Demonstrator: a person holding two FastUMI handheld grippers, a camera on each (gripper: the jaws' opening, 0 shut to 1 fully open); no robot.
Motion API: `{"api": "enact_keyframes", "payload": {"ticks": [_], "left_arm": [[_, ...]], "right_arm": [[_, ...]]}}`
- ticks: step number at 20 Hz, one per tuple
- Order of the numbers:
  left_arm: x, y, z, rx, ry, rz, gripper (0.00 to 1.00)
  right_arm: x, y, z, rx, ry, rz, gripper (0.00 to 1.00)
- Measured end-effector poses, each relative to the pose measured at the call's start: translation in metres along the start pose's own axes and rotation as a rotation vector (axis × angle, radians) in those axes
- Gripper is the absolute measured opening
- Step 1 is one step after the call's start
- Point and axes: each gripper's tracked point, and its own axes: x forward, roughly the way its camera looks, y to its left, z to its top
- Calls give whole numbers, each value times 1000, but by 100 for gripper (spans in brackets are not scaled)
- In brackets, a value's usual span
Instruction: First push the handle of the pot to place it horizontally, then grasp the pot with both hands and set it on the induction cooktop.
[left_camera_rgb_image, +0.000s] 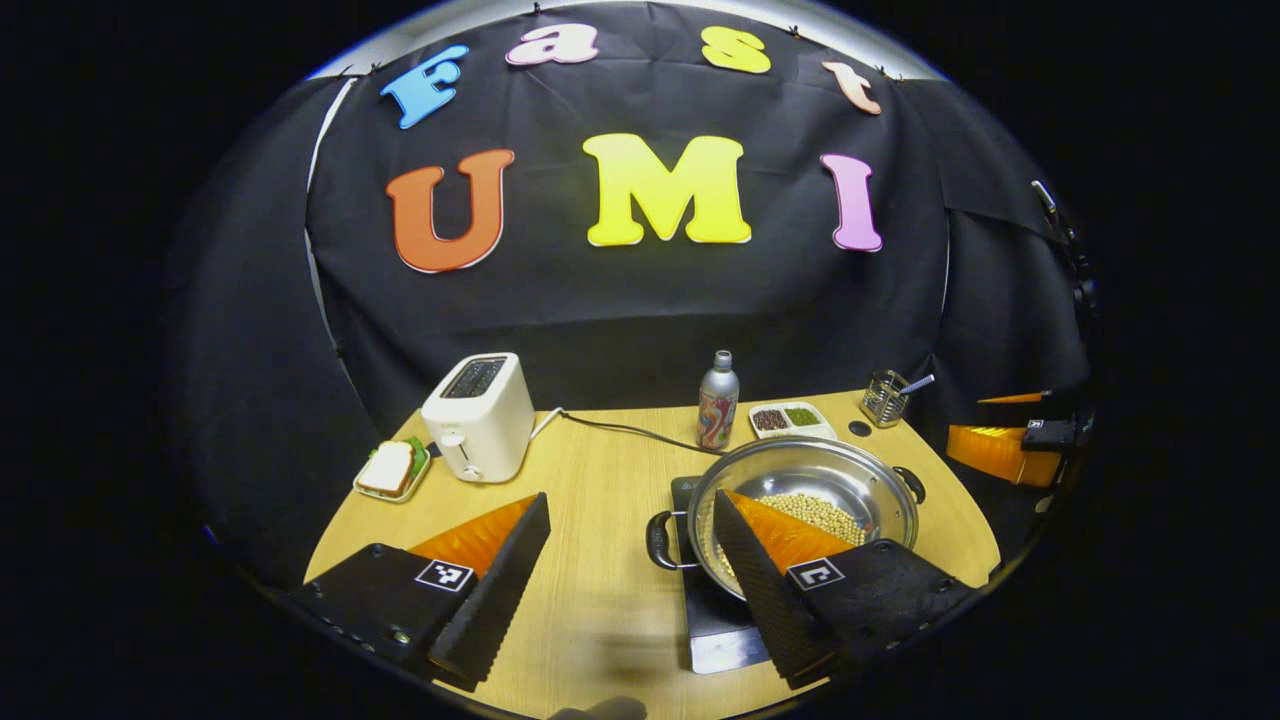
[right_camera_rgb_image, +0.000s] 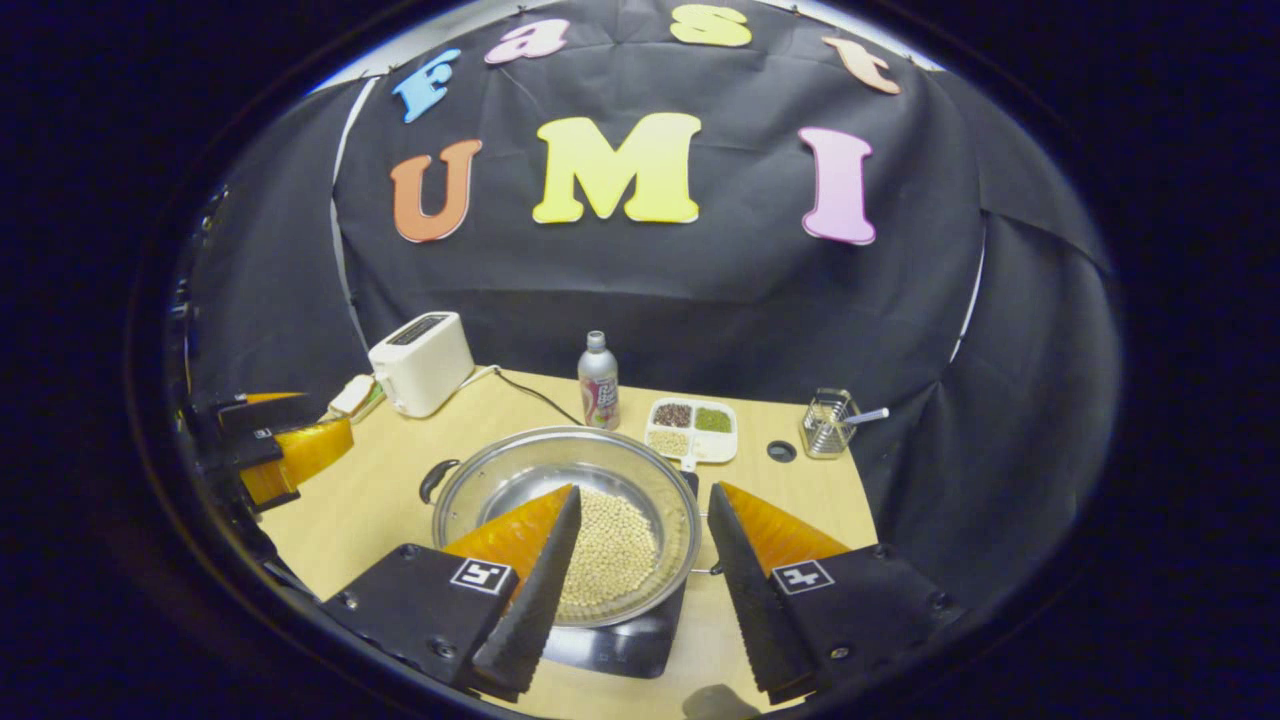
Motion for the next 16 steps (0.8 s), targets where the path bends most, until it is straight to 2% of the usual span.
{"api": "enact_keyframes", "payload": {"ticks": [4,7,10,16], "left_arm": [[-43,13,35,-33,-106,-16,98],[-81,21,66,-17,-196,-26,98],[-116,27,93,-12,-286,-38,98],[-179,51,126,-53,-402,-34,98]], "right_arm": [[-55,24,39,-37,-120,-21,80],[-102,40,76,-33,-232,-25,81],[-146,52,102,-15,-333,-32,100],[-227,52,143,77,-508,-42,100]]}}
